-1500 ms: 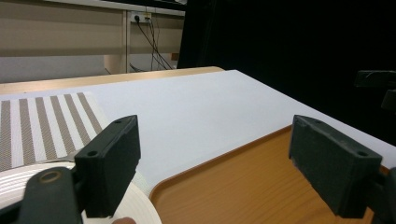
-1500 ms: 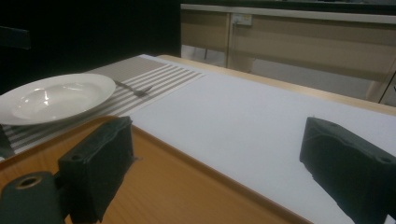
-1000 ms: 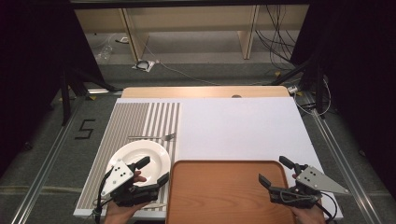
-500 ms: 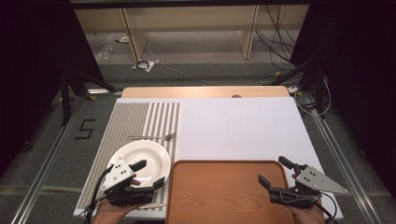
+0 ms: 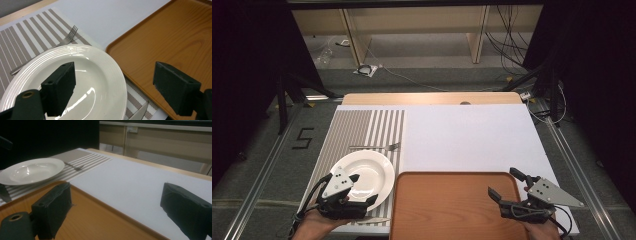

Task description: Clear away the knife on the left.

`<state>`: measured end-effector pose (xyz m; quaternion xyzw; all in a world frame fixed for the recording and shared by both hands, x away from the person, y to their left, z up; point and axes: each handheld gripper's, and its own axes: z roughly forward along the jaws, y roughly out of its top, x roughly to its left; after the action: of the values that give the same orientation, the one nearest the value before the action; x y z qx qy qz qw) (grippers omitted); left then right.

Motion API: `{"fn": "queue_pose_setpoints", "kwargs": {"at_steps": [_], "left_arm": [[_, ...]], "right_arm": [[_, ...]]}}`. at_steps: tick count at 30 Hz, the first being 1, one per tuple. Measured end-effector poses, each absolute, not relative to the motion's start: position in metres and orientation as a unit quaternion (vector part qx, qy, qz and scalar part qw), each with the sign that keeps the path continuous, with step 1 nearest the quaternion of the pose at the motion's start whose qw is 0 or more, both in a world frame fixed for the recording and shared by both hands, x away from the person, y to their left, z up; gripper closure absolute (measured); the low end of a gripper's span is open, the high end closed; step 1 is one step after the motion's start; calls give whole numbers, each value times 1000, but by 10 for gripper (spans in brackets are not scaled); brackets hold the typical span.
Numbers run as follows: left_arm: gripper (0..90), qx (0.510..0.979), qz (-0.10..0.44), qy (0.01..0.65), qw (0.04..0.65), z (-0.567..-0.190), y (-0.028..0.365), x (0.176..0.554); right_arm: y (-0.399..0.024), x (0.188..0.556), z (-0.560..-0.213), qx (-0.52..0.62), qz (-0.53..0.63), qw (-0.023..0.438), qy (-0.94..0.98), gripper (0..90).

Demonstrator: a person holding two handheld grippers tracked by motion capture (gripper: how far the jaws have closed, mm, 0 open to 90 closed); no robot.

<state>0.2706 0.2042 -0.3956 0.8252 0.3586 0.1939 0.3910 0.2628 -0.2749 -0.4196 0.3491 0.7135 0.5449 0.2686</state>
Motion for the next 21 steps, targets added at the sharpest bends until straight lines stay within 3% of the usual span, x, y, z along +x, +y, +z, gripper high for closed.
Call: {"fn": "queue_pose_setpoints", "kwargs": {"at_steps": [21], "left_arm": [[187,830,190,397,343,-407,234,266]], "right_arm": [[-274,262,-419,345,546,267,715,110]]}}
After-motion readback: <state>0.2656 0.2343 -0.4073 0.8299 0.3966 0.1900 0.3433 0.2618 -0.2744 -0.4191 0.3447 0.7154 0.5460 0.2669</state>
